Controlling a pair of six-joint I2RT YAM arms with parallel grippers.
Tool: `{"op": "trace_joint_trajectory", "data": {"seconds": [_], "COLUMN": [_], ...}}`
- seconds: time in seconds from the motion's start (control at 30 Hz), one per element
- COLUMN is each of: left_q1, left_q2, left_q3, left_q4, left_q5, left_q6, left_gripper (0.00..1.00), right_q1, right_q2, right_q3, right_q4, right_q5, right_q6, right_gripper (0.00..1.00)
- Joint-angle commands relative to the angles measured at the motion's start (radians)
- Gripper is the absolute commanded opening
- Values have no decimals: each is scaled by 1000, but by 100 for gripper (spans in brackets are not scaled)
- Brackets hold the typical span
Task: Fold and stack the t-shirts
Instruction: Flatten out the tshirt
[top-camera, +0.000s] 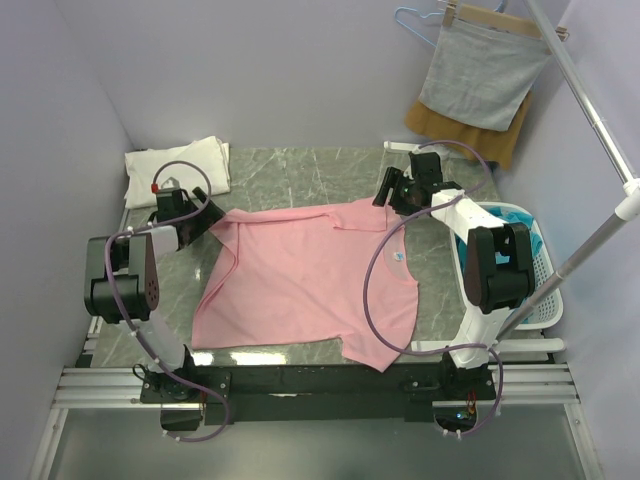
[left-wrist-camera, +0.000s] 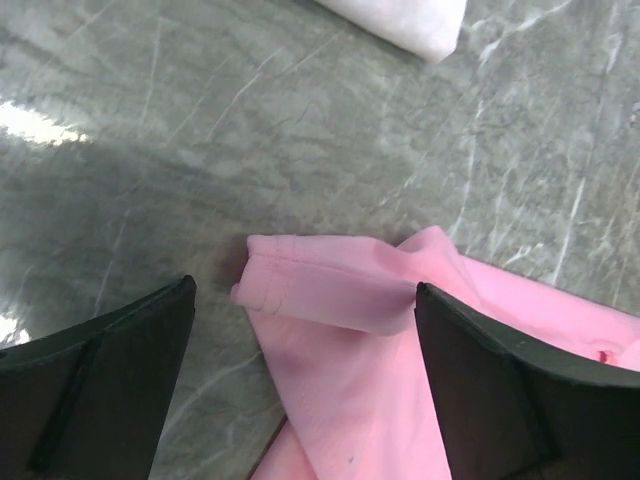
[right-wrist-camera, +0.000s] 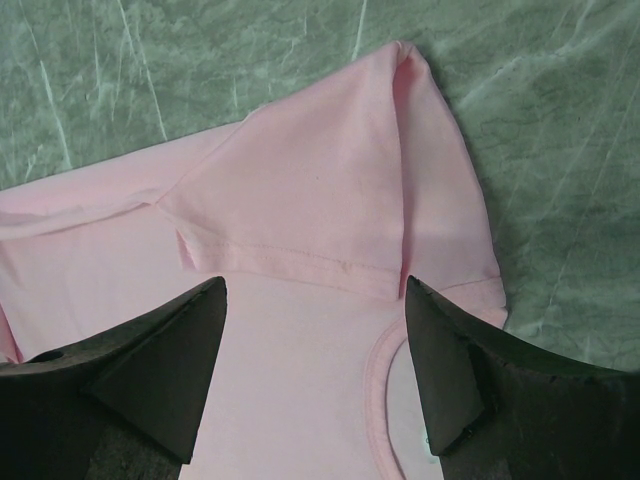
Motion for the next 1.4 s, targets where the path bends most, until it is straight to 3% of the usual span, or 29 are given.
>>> {"op": "trace_joint_trajectory", "data": {"seconds": [0.0,0.13,0.17,0.23,0.33,0.37,0.47,0.6,0.97,1.1,1.27,1.37], "left_q1": [-1,2,1,2,1,2,2,4,4,4,4,4], "left_q2": [55,68,67,62,64,65,72,69,41,49,59,65], "left_q3": [15,34,35,38,46,50,66,95,153,175,241,279], "left_q4": [31,33,33,30,22,15,5,-13,-58,-67,-108,-122], "left_q5": [50,51,53,45,45,44,51,54,77,88,96,99], "left_q6": [-25,-27,-24,-21,-13,-12,-4,8,33,42,79,102], "left_gripper": [94,86,80,74,47,31,13,8,9,9,8,8], "right_q1": [-2,0,0,1,0,0,0,-2,-2,-2,0,-2], "right_q2": [-6,-1,0,3,25,31,68,121,230,244,258,258], "right_q3": [12,15,17,17,23,28,43,90,172,173,186,183], "right_q4": [8,8,8,9,6,2,2,0,-44,-40,-44,-38], "right_q5": [-8,-11,-12,-23,-35,-37,-35,-34,7,-8,-15,-20], "right_q6": [-14,-20,-18,-21,-18,-20,-20,-24,-31,-26,-31,-31], "right_gripper": [78,77,77,71,65,65,64,66,61,47,44,24]}}
